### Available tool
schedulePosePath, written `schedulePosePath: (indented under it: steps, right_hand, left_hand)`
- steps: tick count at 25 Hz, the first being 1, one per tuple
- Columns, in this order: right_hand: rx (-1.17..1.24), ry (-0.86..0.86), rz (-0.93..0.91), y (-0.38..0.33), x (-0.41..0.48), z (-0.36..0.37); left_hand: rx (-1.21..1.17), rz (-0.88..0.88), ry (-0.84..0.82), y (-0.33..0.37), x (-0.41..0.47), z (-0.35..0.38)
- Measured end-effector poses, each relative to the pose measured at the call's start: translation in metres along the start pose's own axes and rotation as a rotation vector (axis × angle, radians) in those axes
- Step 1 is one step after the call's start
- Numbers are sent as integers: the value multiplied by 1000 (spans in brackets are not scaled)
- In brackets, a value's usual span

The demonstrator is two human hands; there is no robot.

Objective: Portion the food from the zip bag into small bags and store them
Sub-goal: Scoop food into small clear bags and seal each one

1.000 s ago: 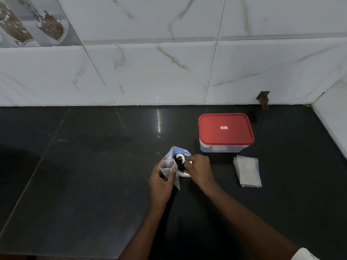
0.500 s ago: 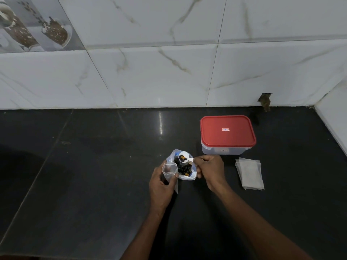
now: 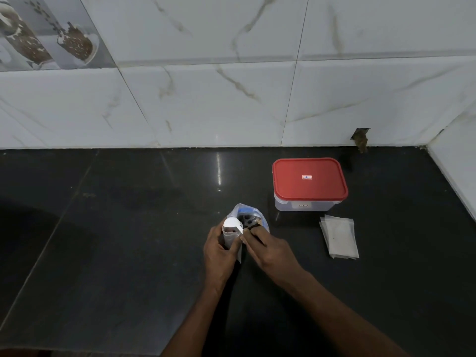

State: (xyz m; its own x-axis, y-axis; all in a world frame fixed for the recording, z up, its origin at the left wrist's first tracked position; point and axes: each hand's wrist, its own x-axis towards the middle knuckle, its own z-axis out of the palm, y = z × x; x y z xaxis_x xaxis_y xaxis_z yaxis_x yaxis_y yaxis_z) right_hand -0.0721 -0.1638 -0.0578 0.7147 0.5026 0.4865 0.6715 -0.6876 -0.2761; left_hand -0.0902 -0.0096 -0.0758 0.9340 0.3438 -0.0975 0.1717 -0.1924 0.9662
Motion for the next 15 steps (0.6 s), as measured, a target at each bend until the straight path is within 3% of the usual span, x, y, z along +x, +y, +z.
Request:
schedulePosePath:
  steps: [3,6,8,13,15]
  right_hand:
    - [18,59,11,1,-1,0]
    - [214,142,361,10,7,-2]
    - [172,51,506,21,13,-1]
    - [-96,-315,395,24,18,15]
    - [-128,-351,372,18,17,21]
  left_hand:
    - [-17,8,14,2,-1,0]
    - [-12,33,30,1,-2,0]
    - [-15,21,46,-1,-2,-2]
    - [-32,-8,45,-1,-5,-4]
    - [-38,-22,42,0,-4,-3]
